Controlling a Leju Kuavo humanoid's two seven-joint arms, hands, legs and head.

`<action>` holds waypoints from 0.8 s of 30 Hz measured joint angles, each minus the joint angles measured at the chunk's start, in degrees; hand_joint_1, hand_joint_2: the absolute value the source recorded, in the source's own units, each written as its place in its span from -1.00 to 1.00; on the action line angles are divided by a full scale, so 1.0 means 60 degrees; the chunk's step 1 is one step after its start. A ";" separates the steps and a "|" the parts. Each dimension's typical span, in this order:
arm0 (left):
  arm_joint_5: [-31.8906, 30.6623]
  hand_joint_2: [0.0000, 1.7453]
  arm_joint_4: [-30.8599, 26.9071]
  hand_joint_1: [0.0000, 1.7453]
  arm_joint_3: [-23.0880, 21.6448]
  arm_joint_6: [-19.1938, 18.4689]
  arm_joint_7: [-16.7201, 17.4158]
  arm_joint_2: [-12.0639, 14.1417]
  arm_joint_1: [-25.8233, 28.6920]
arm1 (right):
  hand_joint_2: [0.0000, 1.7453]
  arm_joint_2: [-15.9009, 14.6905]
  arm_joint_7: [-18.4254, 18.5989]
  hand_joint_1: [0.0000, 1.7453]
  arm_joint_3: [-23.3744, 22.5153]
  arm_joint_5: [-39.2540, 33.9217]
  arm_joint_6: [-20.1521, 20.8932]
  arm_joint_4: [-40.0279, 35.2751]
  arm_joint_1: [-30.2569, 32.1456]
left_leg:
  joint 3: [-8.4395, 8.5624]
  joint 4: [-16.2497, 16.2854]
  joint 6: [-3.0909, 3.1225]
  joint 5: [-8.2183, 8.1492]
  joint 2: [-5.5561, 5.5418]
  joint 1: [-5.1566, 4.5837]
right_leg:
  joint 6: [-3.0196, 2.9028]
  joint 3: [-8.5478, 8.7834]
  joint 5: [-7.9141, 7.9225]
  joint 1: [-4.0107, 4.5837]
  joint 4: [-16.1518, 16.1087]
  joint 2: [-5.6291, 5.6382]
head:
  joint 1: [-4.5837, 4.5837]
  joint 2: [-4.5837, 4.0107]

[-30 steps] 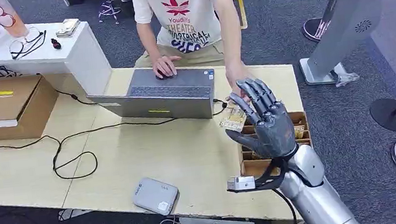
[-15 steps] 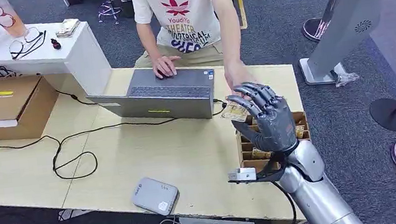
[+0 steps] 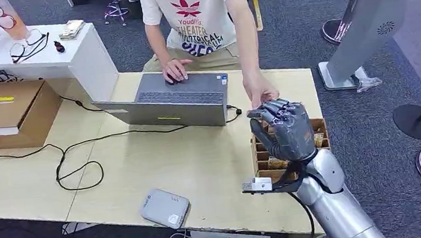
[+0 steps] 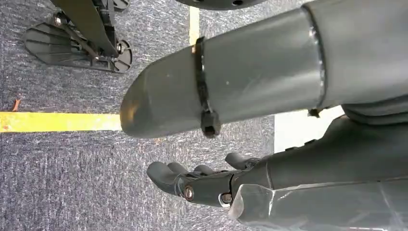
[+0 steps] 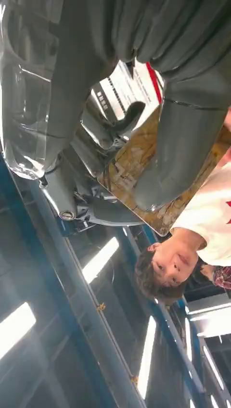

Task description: Pass the card to the sensor for recognition and then transmit it.

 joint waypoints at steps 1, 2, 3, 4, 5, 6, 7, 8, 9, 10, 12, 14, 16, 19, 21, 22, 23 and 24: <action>0.0004 -1.00 0.0000 -1.00 0.0004 0.0004 -0.0015 0.0000 0.0003 | 1.00 0.0000 0.0033 1.00 0.0007 -0.0109 0.0000 0.0000 0.0000 | -0.0001 0.0000 0.0000 0.0000 0.0000 0.0000 | 0.0000 0.0000 0.0000 0.0000 0.0000 -0.0001 | 0.0000 0.0000; 0.0007 -1.00 0.0000 -1.00 0.0004 0.0011 -0.0015 0.0000 0.0003 | 1.00 0.0000 0.0062 1.00 0.0015 -0.0175 0.0000 0.0000 -0.0001 | -0.0001 0.0000 0.0000 0.0000 0.0000 0.0000 | 0.0000 0.0000 0.0000 0.0000 0.0000 -0.0001 | 0.0000 0.0000; 0.0011 -1.00 0.0000 -1.00 0.0003 0.0015 -0.0015 0.0000 0.0003 | 1.00 0.0000 0.0084 1.00 0.0025 -0.0236 0.0000 0.0000 -0.0001 | -0.0001 0.0000 0.0000 0.0000 0.0000 0.0000 | 0.0000 0.0000 0.0000 0.0000 0.0000 0.0000 | 0.0004 0.0000; 0.0011 -1.00 0.0000 -1.00 0.0004 0.0014 -0.0015 0.0004 0.0003 | 1.00 0.0000 0.0084 1.00 0.0040 -0.0236 0.0000 0.0004 -0.0003 | -0.0001 0.0000 0.0000 0.0000 0.0000 0.0000 | 0.0000 0.0000 0.0000 0.0000 0.0000 0.0000 | 0.0000 0.0000; 0.0011 -1.00 0.0000 -1.00 0.0000 0.0022 -0.0018 0.0004 0.0002 | 1.00 0.0000 0.0098 1.00 0.0062 -0.0376 0.0000 0.0018 -0.0004 | -0.0001 0.0000 0.0000 0.0000 0.0000 0.0000 | 0.0000 0.0000 0.0000 0.0000 0.0000 0.0000 | 0.0000 0.0000; 0.0011 -1.00 0.0000 -1.00 0.0004 0.0029 -0.0015 0.0004 0.0003 | 1.00 -0.0004 0.0160 1.00 0.0117 -0.0700 0.0000 0.0037 -0.0013 | -0.0001 0.0000 0.0000 0.0000 0.0000 0.0000 | 0.0000 0.0000 0.0000 0.0000 0.0000 0.0000 | 0.0004 0.0000; 0.0011 -1.00 0.0000 -1.00 0.0004 0.0040 -0.0015 0.0000 0.0003 | 1.00 -0.0018 0.0254 1.00 0.0258 -0.1173 0.0003 0.0040 -0.0032 | 0.0000 0.0000 0.0000 0.0000 0.0000 0.0000 | 0.0000 0.0000 0.0000 0.0000 0.0000 0.0001 | 0.0003 0.0000; 0.0011 -1.00 0.0000 -1.00 0.0004 0.0055 -0.0007 0.0000 0.0002 | 1.00 -0.0036 0.0302 1.00 0.0416 -0.1681 0.0081 0.0040 -0.0063 | 0.0001 0.0000 0.0000 0.0000 0.0001 0.0000 | 0.0000 -0.0001 0.0000 0.0000 0.0000 0.0002 | 0.0000 0.0000; 0.0011 -1.00 0.0000 -1.00 0.0004 0.0058 0.0000 0.0000 0.0000 | 1.00 -0.0062 0.0343 1.00 0.0582 -0.2268 0.0249 0.0025 -0.0087 | 0.0001 0.0000 0.0000 0.0000 0.0001 0.0000 | 0.0000 0.0000 0.0000 0.0000 0.0000 0.0002 | 0.0000 0.0000; 0.0011 -1.00 0.0000 -1.00 0.0004 0.0058 0.0011 0.0000 0.0000 | 1.00 -0.0087 0.0360 1.00 0.0706 -0.2835 0.0462 -0.0011 -0.0108 | 0.0001 0.0000 0.0000 0.0000 0.0001 0.0000 | 0.0000 -0.0001 0.0000 0.0000 0.0000 0.0001 | 0.0000 0.0000; 0.0029 -1.00 0.0000 -1.00 0.0004 0.0062 0.0018 0.0000 0.0004 | 1.00 -0.0164 0.0371 1.00 0.0955 -0.3937 0.1256 -0.0121 -0.0137 | 0.0001 0.0000 0.0000 0.0000 0.0001 0.0000 | 0.0000 0.0000 0.0000 0.0000 0.0000 0.0002 | 0.0000 0.0000; 0.0062 -1.00 0.0000 -1.00 0.0004 0.0055 0.0015 0.0000 0.0003 | 1.00 -0.0215 0.0459 1.00 0.1122 -0.5836 0.2890 -0.0396 -0.0114 | 0.0002 0.0000 0.0000 0.0000 0.0001 0.0000 | 0.0000 -0.0001 0.0000 0.0000 0.0000 0.0002 | 0.0000 0.0000; 0.0084 -1.00 0.0000 -1.00 0.0004 0.0051 0.0011 0.0000 0.0009 | 1.00 -0.0295 0.0550 1.00 0.1242 -0.7065 0.3962 -0.0673 -0.0089 | 0.0001 0.0000 0.0000 0.0000 0.0000 0.0000 | 0.0000 -0.0003 0.0000 0.0000 0.0000 0.0000 | 0.0000 0.0000; 0.0109 -1.00 0.0000 -1.00 0.0004 -0.0004 -0.0051 0.0004 0.0017 | 1.00 -0.0451 0.0841 1.00 0.1311 -0.8442 0.5226 -0.1092 0.0031 | -0.0001 0.0000 0.0000 -0.0001 0.0000 0.0000 | 0.0000 -0.0002 -0.0001 0.0000 0.0000 -0.0002 | 0.0004 0.0000; 0.0113 -1.00 0.0000 -1.00 0.0004 -0.0022 -0.0077 0.0004 0.0023 | 1.00 -0.0565 0.0984 1.00 0.1359 -0.9174 0.5892 -0.1294 0.0175 | -0.0001 0.0000 0.0001 -0.0001 0.0000 0.0000 | 0.0001 -0.0003 -0.0002 0.0000 -0.0001 -0.0001 | 0.0000 0.0000; 0.0109 -1.00 0.0000 -1.00 0.0004 -0.0029 -0.0087 0.0003 0.0023 | 1.00 -0.0652 0.1060 1.00 0.1392 -0.9596 0.6311 -0.1406 0.0275 | -0.0002 0.0000 0.0001 -0.0002 0.0000 0.0000 | 0.0001 -0.0003 -0.0003 0.0000 -0.0001 -0.0002 | 0.0003 0.0000; 0.0109 -1.00 0.0000 -1.00 0.0004 -0.0033 -0.0087 0.0004 0.0023 | 1.00 -0.0733 0.1140 1.00 0.1428 -0.9957 0.6664 -0.1504 0.0380 | -0.0002 0.0000 0.0001 -0.0002 -0.0001 -0.0001 | 0.0002 -0.0003 -0.0003 -0.0001 -0.0001 -0.0002 | 0.0000 0.0000; 0.0109 -1.00 0.0000 -1.00 0.0004 -0.0047 -0.0087 0.0004 0.0023 | 1.00 -0.0827 0.1206 1.00 0.1457 -1.0255 0.6977 -0.1581 0.0500 | -0.0002 0.0000 0.0001 -0.0002 -0.0001 -0.0001 | 0.0002 -0.0003 -0.0003 0.0000 -0.0002 -0.0001 | 0.0004 0.0000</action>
